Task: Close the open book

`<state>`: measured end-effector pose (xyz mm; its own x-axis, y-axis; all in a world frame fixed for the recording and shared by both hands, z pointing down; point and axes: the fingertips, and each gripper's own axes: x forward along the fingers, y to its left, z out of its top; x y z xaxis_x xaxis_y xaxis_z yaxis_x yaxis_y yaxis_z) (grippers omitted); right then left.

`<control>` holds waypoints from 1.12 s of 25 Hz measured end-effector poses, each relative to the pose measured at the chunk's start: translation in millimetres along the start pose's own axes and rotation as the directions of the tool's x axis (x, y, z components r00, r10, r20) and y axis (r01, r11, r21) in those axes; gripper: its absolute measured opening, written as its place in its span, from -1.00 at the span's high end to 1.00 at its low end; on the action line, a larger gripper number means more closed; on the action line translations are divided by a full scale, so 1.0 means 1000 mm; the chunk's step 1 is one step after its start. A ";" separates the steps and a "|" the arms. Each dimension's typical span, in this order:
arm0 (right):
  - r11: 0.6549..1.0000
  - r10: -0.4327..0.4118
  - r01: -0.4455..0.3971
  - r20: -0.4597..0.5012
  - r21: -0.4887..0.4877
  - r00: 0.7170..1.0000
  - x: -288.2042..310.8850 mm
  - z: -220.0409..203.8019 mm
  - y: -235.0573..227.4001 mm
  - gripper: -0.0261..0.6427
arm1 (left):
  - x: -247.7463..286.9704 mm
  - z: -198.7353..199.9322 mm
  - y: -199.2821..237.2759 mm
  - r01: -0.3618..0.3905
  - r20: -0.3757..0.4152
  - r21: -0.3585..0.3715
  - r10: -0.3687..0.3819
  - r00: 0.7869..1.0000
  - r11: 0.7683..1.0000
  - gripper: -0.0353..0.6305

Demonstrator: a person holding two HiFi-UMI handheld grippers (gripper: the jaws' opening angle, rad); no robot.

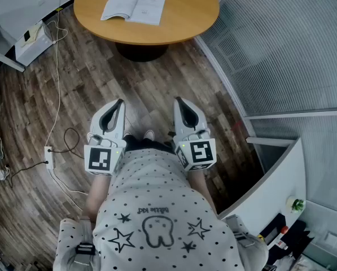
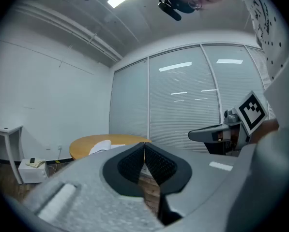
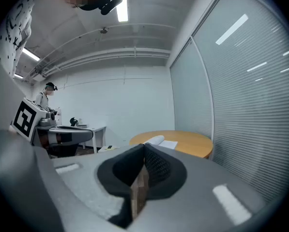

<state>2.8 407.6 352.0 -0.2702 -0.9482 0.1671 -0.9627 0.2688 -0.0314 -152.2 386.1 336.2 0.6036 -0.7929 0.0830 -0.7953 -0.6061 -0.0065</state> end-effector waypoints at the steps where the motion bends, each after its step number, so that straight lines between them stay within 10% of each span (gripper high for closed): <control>1: 1.000 -0.001 0.001 -0.001 0.002 1.000 0.001 0.000 -0.002 0.91 | 0.002 -0.002 0.000 0.001 -0.004 0.001 -0.001 1.000 1.000 0.86; 28: 0.998 0.016 -0.015 -0.019 0.055 1.000 -0.003 -0.010 -0.040 0.91 | 0.031 -0.009 -0.009 0.016 -0.042 0.008 -0.015 0.999 1.000 0.86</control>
<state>42.5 401.6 362.5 -0.2855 -0.9402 0.1857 -0.9578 0.2734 -0.0885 -127.2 367.9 348.1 0.6130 -0.7801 0.1251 -0.7852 -0.6191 -0.0133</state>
